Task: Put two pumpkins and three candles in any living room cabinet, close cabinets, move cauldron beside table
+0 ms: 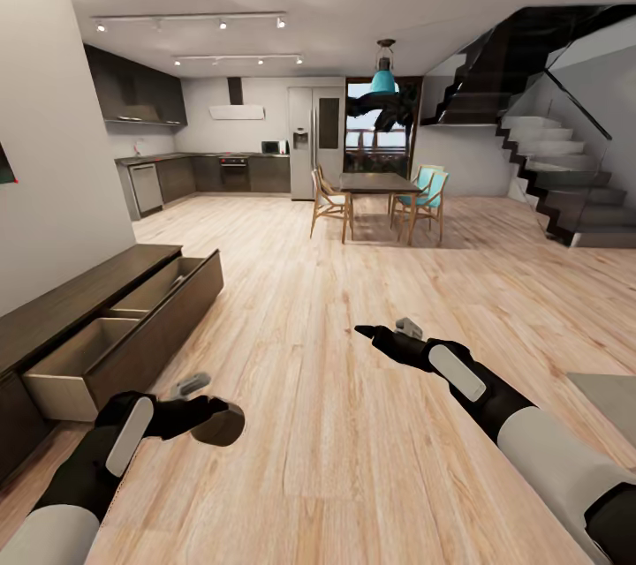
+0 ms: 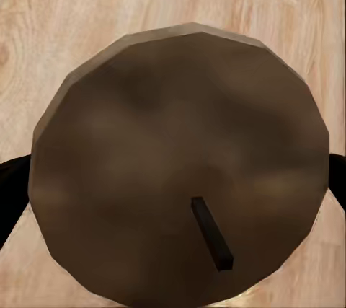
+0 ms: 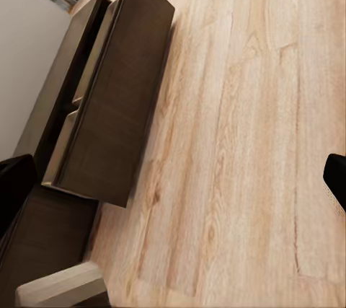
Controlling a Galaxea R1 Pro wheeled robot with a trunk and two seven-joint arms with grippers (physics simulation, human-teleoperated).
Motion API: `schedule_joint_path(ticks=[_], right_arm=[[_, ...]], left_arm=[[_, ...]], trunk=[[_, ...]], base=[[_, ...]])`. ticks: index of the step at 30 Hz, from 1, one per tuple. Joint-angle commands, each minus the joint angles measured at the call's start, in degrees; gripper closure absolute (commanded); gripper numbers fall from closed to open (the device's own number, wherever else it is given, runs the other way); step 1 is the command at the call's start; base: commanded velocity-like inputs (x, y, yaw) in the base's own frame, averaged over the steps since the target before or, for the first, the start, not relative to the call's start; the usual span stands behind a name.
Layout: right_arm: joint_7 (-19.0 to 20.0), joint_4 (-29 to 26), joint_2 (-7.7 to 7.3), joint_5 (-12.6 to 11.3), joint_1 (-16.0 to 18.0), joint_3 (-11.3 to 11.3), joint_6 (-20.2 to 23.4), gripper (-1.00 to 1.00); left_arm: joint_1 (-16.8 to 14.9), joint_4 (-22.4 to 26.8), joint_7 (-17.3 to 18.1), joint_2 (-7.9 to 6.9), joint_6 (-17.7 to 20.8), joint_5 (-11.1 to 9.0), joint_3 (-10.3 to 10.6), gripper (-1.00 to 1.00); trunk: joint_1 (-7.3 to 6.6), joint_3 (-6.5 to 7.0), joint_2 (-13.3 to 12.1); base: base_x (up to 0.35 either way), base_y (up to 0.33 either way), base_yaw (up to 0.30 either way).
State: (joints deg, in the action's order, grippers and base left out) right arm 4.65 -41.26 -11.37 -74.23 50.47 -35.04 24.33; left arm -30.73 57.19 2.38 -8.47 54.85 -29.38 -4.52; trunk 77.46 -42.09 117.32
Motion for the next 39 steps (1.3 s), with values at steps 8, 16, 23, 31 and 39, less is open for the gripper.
schedule_joint_path(ticks=[8, 16, 23, 31, 39], right_arm=[[0.06, 0.04, -0.06, -0.12, 0.06, -0.28, -1.11, -1.00], [0.03, 0.04, -0.06, -0.08, 0.06, -0.29, -1.48, -1.00], [0.01, -0.01, 0.02, 0.13, 0.06, -0.29, -1.57, -1.00], [0.01, 0.03, -0.03, 0.15, 0.06, -0.30, -1.57, -1.00], [0.04, 0.02, 0.01, 0.14, 0.06, -0.32, -1.57, -1.00]], left_arm=[[6.34, 15.85, -0.98, -0.16, 1.80, 0.00, -3.35, 1.00], [11.00, 27.13, -3.83, 0.06, 1.84, -0.31, -3.48, 1.00], [12.15, 29.65, -4.07, 0.35, 1.84, -0.31, -3.39, 1.00], [12.19, 29.60, -4.11, 0.46, 1.84, 0.14, -3.32, 1.00], [12.19, 29.13, -4.14, 0.47, 1.77, 0.15, -3.28, 1.00]], trunk=[[0.03, -0.07, 0.02], [0.03, -0.07, 0.02], [0.03, -0.07, 0.02], [0.03, -0.07, 0.02], [0.03, -0.07, 0.02]], base=[[0.335, 0.000, 0.000], [0.301, 0.000, 0.000], [0.316, 0.000, 0.000], [0.330, 0.000, 0.000], [0.332, 0.000, 0.000]])
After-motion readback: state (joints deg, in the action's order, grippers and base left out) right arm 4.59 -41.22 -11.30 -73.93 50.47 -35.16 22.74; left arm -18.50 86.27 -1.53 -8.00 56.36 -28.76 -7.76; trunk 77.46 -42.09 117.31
